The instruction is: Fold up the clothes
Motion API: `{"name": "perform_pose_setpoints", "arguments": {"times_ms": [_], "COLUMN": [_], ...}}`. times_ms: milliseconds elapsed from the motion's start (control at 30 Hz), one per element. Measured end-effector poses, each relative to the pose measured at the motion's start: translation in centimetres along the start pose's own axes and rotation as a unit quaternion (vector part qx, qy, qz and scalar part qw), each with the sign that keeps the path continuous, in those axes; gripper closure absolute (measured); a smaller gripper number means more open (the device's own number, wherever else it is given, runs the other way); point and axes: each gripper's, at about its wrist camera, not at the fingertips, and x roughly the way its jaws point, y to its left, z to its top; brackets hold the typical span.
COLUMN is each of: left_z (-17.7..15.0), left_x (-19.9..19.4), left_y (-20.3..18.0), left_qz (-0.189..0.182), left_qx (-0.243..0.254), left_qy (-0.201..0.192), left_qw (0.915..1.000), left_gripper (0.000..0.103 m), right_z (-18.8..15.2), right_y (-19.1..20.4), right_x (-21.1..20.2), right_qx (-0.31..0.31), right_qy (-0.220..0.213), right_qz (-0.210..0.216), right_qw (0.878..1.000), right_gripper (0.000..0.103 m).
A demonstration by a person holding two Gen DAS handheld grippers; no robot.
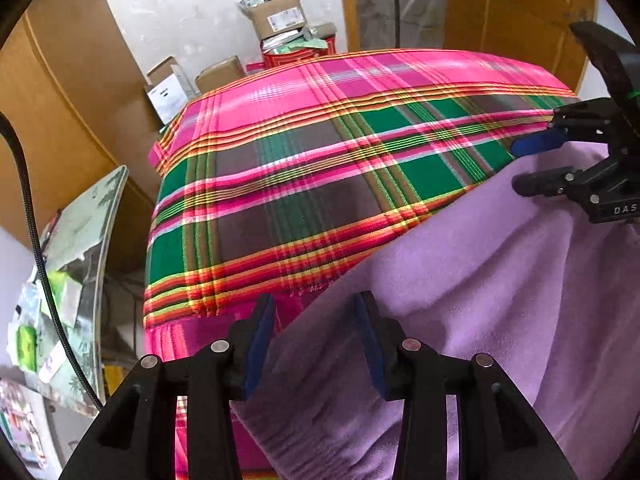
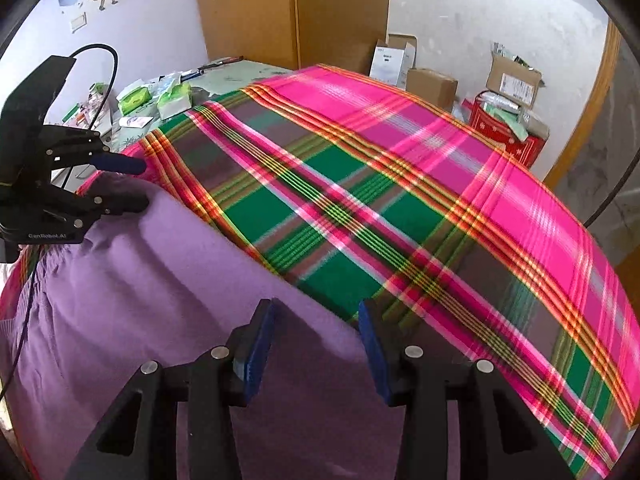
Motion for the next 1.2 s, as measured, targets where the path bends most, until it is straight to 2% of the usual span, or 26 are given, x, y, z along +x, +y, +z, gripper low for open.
{"name": "perform_pose_setpoints", "arguments": {"times_ms": [100, 200, 267, 367, 433, 500, 900, 1200], "left_z": [0.1, 0.2, 0.2, 0.4, 0.4, 0.4, 0.0, -0.8], "left_x": [0.0, 0.1, 0.1, 0.1, 0.0, -0.3, -3.0, -5.7], "left_y": [-0.3, -0.5, -0.5, -1.2, -1.5, -1.4, -1.5, -2.2], "left_qz": [0.002, -0.006, -0.025, -0.025, -0.019, -0.018, -0.011, -0.004], "left_qx": [0.012, 0.025, 0.025, 0.036, 0.041, 0.034, 0.032, 0.042], "left_qy": [-0.002, -0.002, 0.002, 0.005, 0.005, 0.0, -0.031, -0.057], "left_qw": [0.9999, 0.9997, 0.9994, 0.999, 0.999, 0.9992, 0.9989, 0.9975], "left_gripper": [0.059, 0.066, 0.085, 0.096, 0.097, 0.098, 0.098, 0.098], "right_z": [-0.2, -0.2, -0.2, -0.3, -0.4, -0.5, -1.9, -3.2], "right_y": [-0.5, -0.5, -0.3, -0.3, -0.1, 0.2, 3.8, 6.0], "right_x": [0.1, 0.1, 0.1, -0.1, -0.2, -0.6, -6.3, -9.2], "right_qx": [0.003, 0.007, 0.005, 0.005, 0.007, 0.008, -0.003, 0.006], "right_qy": [-0.006, -0.006, -0.003, 0.0, 0.001, -0.001, -0.055, -0.078], "right_qz": [0.015, 0.015, 0.016, 0.034, 0.039, 0.039, -0.002, -0.016], "right_qw": [1.0, 1.0, 1.0, 0.999, 0.999, 0.999, 0.998, 0.997], "right_gripper": [0.059, 0.058, 0.063, 0.08, 0.095, 0.098, 0.099, 0.099]}}
